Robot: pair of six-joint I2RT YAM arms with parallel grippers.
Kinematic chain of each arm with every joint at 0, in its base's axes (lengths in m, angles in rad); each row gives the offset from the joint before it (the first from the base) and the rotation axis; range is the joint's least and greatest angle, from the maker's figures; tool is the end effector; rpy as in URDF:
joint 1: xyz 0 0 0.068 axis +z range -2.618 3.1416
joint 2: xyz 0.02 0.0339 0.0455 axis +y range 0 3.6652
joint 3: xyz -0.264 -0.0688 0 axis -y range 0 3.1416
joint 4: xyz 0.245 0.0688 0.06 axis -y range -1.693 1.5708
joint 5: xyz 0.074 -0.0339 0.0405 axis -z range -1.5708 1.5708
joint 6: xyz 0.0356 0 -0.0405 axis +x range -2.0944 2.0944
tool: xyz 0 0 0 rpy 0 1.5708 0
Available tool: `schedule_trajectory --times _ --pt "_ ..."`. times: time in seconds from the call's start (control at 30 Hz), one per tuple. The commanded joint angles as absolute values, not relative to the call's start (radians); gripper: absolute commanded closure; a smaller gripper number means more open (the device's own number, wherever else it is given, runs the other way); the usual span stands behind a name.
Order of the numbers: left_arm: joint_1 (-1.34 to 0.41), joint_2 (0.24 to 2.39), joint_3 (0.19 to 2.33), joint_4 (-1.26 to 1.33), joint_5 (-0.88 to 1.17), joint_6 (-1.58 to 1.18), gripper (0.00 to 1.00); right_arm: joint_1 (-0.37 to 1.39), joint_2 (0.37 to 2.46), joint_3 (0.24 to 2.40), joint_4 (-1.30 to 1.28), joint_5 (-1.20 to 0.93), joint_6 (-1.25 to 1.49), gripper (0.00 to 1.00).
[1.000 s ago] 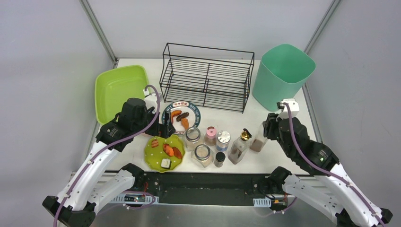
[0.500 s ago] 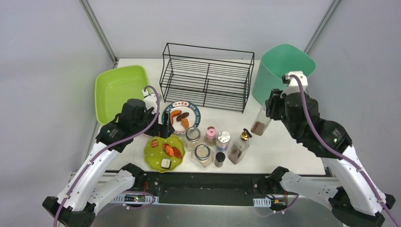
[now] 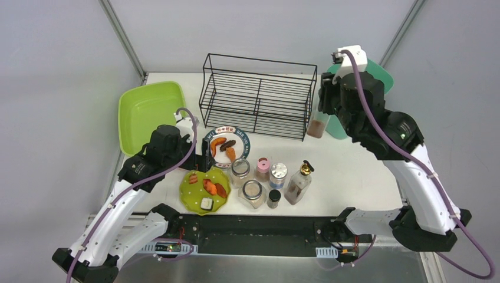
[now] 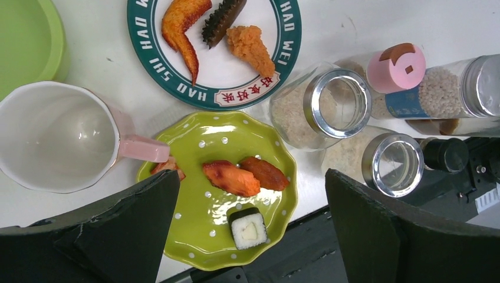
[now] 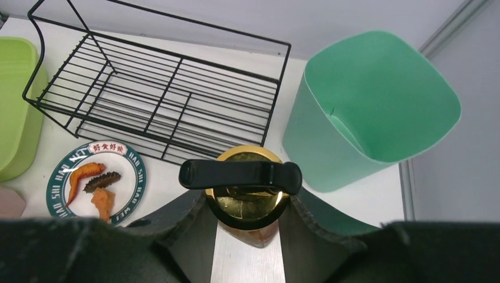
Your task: Clear the kitchen counter
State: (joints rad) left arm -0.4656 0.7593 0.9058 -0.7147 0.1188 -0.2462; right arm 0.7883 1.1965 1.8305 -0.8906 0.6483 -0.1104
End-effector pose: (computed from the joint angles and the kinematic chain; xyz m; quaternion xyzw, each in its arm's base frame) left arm 0.1360 -0.0730 0.3315 0.1242 0.8670 -0.2159 0.4315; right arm 0.1452 0.1156 0.5267 -0.1508 0.7605 -0.0453 0.6299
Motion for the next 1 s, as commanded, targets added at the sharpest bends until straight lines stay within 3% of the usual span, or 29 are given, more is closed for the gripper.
schedule_trajectory --times 0.0,0.33,0.97 --pt "-0.471 0.761 0.897 -0.695 0.08 -0.259 0.0 0.79 1.263 1.938 -0.664 0.676 -0.263 1.0" --pt "-0.472 0.774 0.894 -0.695 0.086 -0.261 0.0 0.722 1.535 2.269 -0.576 0.625 -0.364 1.0" --pt "-0.471 0.781 0.89 -0.695 0.075 -0.258 0.0 0.521 1.714 2.317 -0.23 0.417 -0.303 1.0"
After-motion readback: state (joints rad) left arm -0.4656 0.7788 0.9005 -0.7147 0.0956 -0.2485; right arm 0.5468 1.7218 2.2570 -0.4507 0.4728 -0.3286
